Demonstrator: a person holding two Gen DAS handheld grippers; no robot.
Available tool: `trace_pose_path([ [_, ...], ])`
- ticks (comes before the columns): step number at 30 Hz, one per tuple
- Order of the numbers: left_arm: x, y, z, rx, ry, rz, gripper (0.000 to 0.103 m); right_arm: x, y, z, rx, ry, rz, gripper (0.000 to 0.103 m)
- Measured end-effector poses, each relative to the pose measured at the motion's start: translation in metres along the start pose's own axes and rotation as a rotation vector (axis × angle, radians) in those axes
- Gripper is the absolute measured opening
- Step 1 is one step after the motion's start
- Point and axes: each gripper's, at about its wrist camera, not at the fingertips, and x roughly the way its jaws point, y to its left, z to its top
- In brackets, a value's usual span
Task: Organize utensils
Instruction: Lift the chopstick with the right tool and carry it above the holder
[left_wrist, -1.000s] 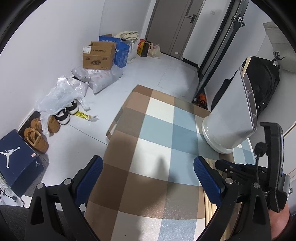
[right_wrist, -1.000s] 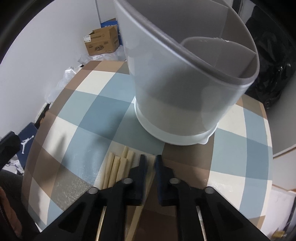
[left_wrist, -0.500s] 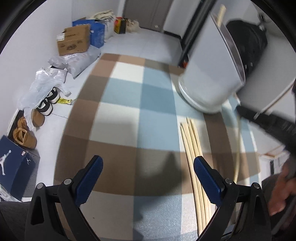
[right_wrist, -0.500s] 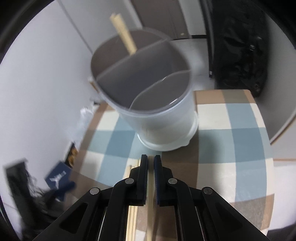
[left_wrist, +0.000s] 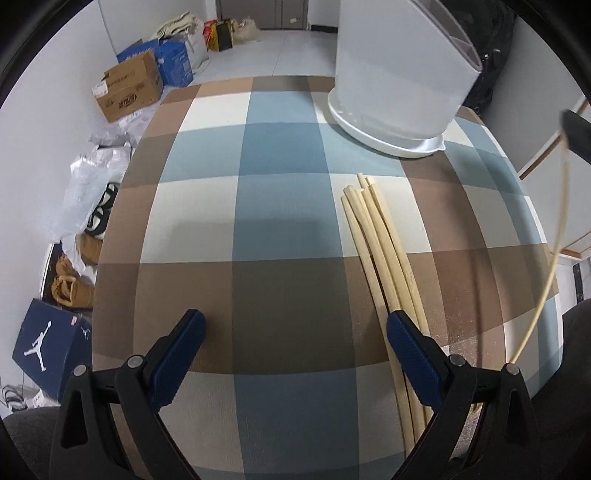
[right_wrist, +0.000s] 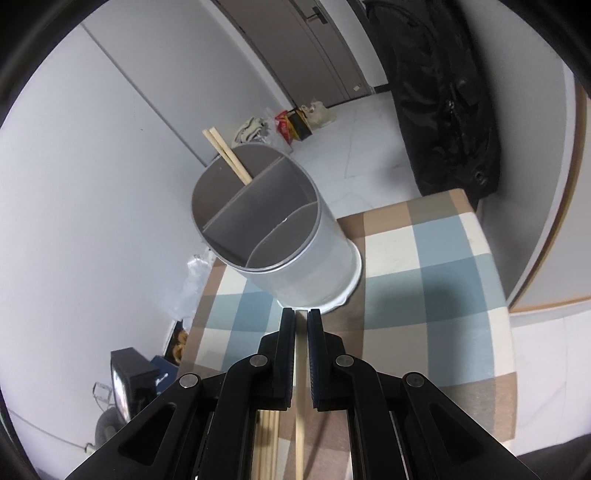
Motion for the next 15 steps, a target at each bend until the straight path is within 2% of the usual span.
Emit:
trace_pose_path([
  [5, 0.003, 0.0, 0.008, -0.037, 0.05, 0.032, 0.096, -0.011, -0.007, -0.002, 0.001, -0.018, 0.02, 0.006],
  [10, 0.008, -0.008, 0.022, -0.03, 0.081, 0.082, 0.096, -0.019, -0.018, -0.006, 0.016, -0.029, 0.03, 0.006],
  [15, 0.013, -0.012, 0.031, -0.025, 0.119, 0.102, 0.096, -0.025, -0.029, -0.006, 0.037, -0.036, 0.043, 0.006],
])
